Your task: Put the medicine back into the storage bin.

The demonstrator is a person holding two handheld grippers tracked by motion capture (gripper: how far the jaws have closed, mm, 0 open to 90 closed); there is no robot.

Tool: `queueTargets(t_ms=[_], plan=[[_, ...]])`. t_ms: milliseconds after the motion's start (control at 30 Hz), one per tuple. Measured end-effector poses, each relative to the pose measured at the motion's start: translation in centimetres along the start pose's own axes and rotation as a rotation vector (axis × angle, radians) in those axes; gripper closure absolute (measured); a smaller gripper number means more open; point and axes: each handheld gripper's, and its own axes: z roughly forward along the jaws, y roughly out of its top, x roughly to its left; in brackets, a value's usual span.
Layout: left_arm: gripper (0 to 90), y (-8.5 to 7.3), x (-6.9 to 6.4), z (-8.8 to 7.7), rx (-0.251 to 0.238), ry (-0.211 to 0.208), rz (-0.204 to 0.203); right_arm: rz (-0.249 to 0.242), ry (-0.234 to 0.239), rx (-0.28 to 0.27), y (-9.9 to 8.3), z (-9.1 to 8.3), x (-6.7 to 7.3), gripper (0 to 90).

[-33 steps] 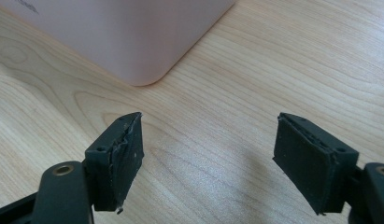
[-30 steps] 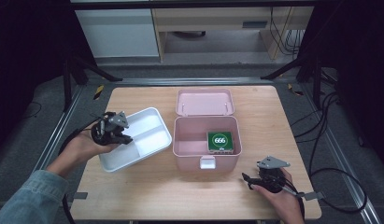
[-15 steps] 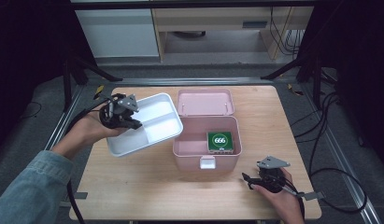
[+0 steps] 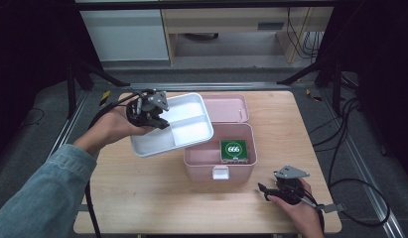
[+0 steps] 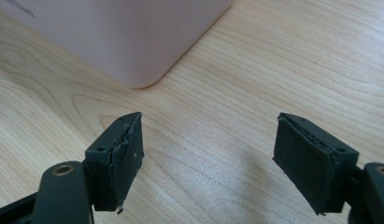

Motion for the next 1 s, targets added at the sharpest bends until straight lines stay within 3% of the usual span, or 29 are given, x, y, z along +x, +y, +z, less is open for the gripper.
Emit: queueTargets(t_ms=[333, 367, 533, 667, 1000], plan=[[89.3, 4.6, -0.3, 2.1, -0.008, -0.045, 0.076, 0.003, 0.0, -0.005, 0.0, -0.1, -0.1, 24.2], [89.4, 5.6, -0.4, 2.8, -0.01, -0.056, 0.09, 0.002, 0.001, -0.005, 0.0, -0.1, -0.1, 24.2], [89.3, 7.5, -0.8, 4.7, -0.005, -0.072, 0.134, 0.006, 0.002, -0.01, 0.0, -0.1, -0.1, 24.2], [89.3, 9.0, -1.4, 6.6, -0.007, -0.109, 0.167, 0.011, 0.0, -0.016, -0.1, -0.3, -0.3, 24.2], [89.3, 9.6, -1.6, 9.5, -0.001, -0.155, 0.19, 0.019, -0.008, -0.013, -0.5, -0.7, -0.5, 24.2]])
